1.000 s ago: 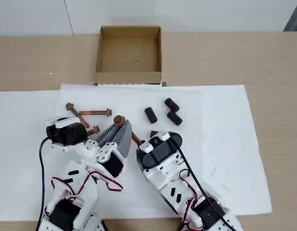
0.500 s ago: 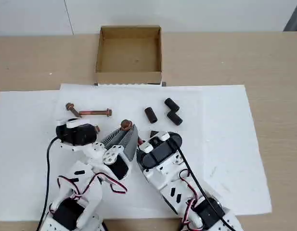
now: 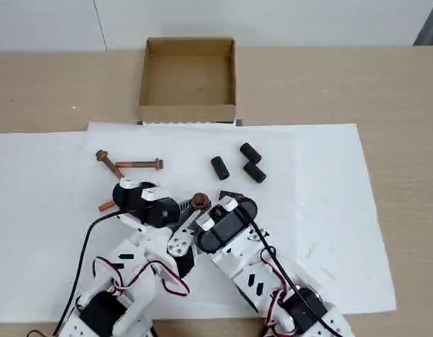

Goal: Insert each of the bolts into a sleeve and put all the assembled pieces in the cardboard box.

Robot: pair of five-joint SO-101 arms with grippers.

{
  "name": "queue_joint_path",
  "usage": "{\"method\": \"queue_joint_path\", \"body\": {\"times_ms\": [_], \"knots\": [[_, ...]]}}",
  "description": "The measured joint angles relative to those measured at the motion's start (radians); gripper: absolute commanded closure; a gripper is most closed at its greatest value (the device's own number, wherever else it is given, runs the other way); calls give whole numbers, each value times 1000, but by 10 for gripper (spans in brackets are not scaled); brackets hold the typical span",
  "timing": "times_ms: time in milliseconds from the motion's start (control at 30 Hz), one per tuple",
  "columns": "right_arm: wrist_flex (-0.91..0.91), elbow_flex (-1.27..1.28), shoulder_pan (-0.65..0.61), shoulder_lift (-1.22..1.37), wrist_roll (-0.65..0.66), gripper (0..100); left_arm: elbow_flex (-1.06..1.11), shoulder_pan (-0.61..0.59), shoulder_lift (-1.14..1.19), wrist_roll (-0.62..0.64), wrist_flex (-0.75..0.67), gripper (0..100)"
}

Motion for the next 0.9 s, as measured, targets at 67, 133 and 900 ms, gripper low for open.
{"method": "queue_joint_path", "body": {"times_ms": [67,133,900], "knots": [[0,-2,-3,0,0,996,3,8,2,-5,29,994],[0,-2,-6,0,0,996,0,8,0,-5,46,994],[0,0,-2,2,2,996,0,-143,2,-74,120,754]]}}
